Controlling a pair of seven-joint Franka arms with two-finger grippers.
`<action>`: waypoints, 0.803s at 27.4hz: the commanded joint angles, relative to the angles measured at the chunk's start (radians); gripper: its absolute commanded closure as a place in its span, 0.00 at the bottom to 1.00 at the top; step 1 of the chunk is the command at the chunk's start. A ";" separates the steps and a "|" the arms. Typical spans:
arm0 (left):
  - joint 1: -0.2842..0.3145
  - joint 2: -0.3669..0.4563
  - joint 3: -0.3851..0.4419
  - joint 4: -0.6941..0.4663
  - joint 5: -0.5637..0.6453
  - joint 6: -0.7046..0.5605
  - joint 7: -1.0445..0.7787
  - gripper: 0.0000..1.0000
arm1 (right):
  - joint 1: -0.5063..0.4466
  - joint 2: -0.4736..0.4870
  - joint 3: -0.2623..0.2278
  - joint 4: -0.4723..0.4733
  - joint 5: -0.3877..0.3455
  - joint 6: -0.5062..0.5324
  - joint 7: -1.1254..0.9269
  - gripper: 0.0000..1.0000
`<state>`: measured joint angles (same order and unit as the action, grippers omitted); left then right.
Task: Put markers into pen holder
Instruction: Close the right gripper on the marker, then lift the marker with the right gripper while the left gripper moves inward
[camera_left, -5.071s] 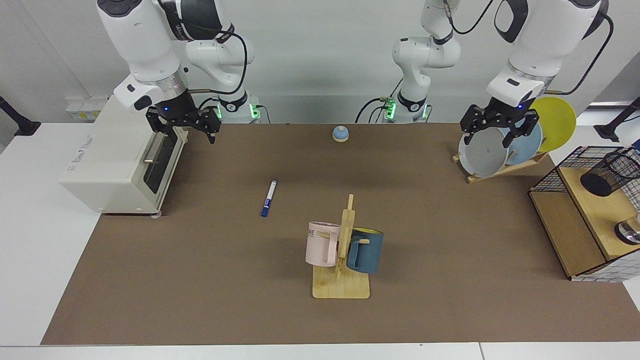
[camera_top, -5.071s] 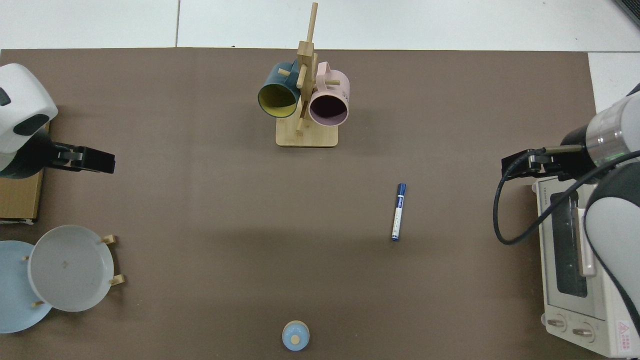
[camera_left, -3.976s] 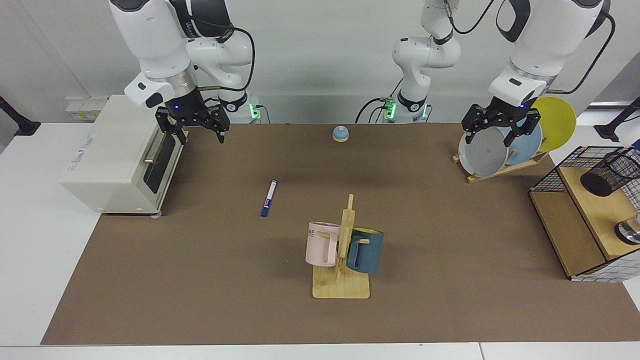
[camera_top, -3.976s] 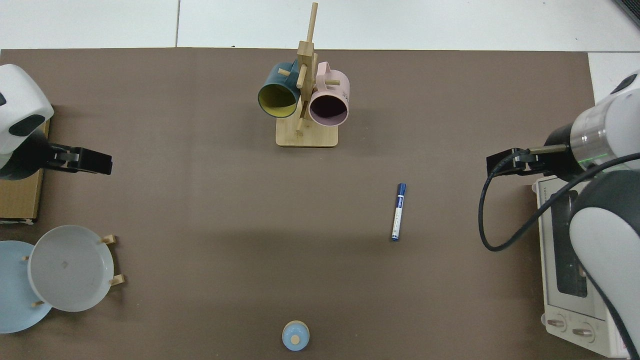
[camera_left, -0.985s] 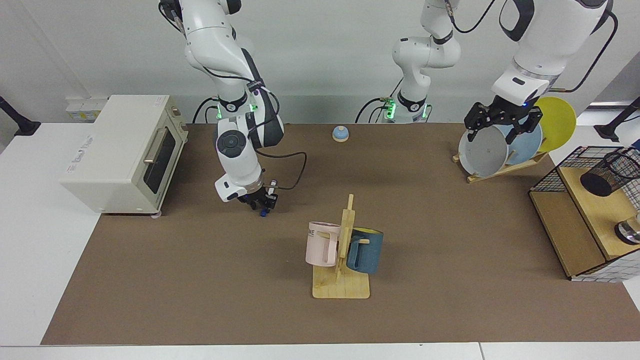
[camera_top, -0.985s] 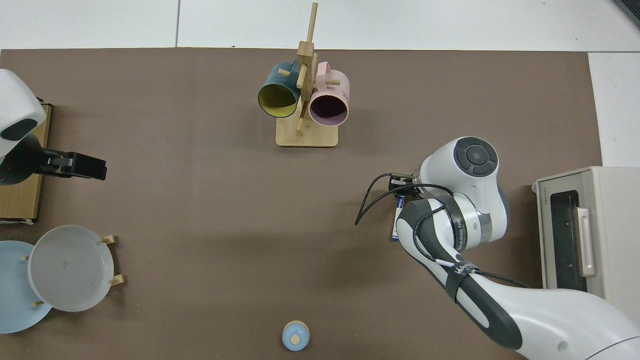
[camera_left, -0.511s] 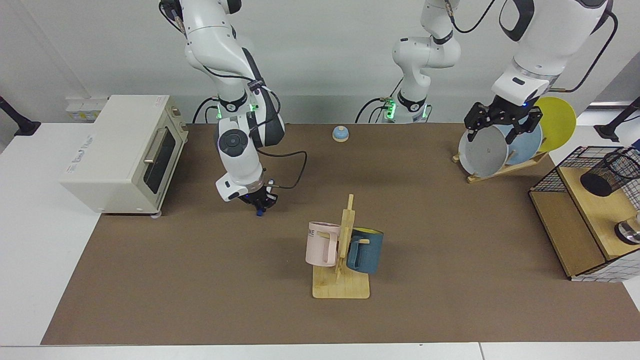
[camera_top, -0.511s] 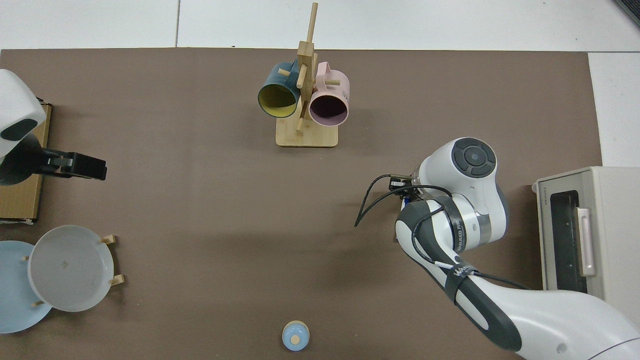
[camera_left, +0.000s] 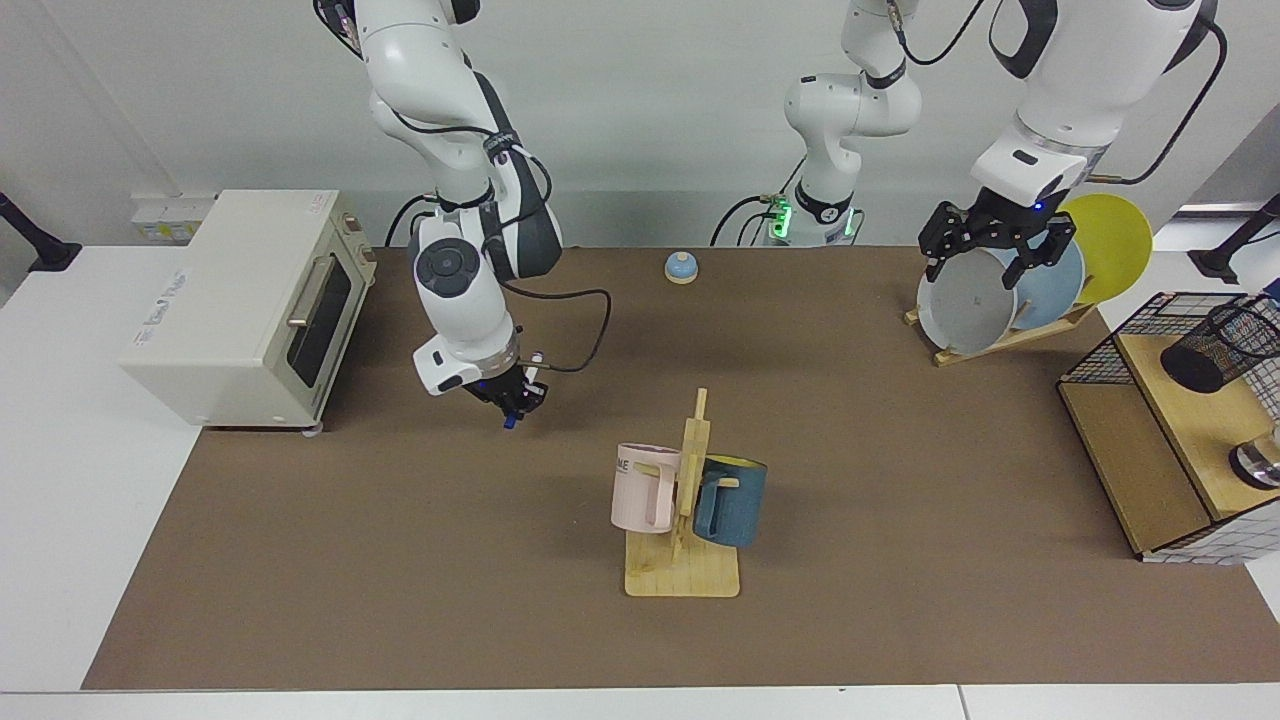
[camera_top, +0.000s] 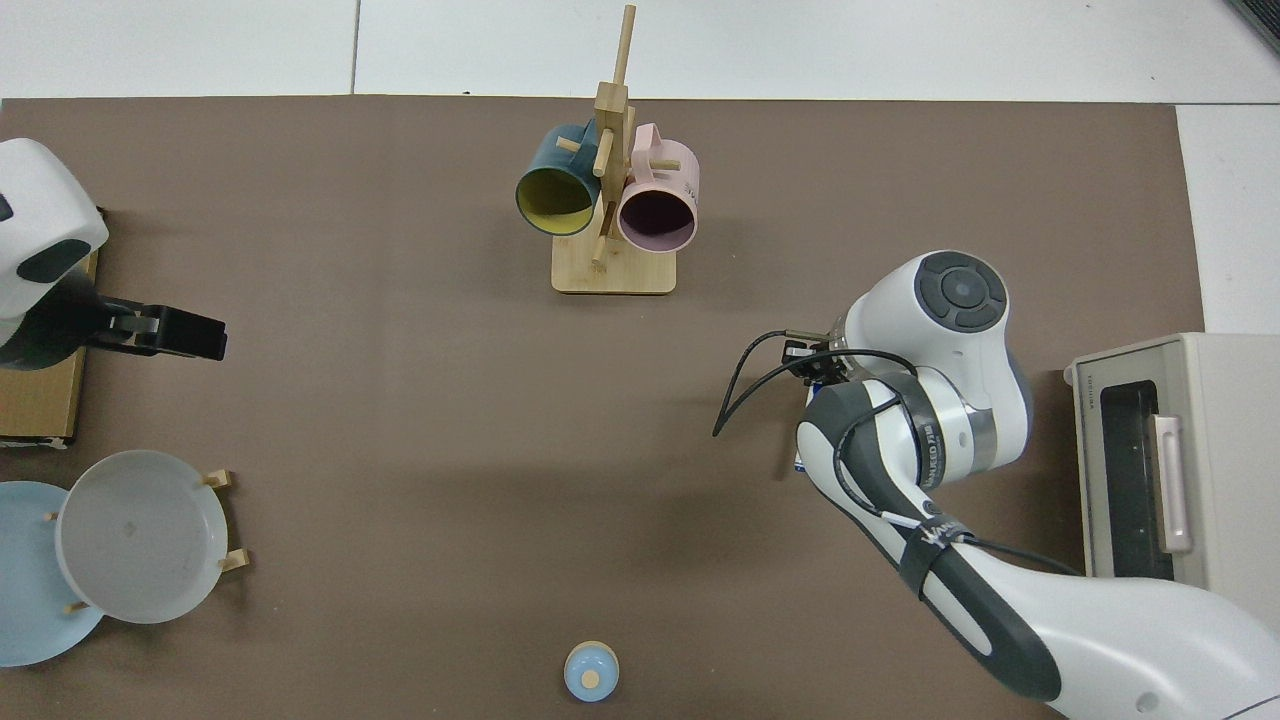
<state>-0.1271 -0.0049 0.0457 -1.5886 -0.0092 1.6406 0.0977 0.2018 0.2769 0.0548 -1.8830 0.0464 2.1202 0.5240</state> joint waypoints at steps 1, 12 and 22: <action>-0.009 -0.012 0.005 0.001 0.000 0.054 0.013 0.00 | -0.010 -0.061 0.010 0.041 0.004 -0.086 0.036 1.00; -0.011 -0.017 -0.066 0.001 0.003 0.085 0.129 0.00 | 0.014 -0.180 0.013 0.102 0.019 -0.206 0.142 1.00; -0.012 -0.023 -0.090 -0.010 -0.047 0.068 0.517 0.00 | 0.028 -0.196 0.016 0.219 0.119 -0.362 0.272 1.00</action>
<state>-0.1315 -0.0126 -0.0502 -1.5866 -0.0156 1.7142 0.4605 0.2266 0.0802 0.0658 -1.7227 0.1258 1.8247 0.7014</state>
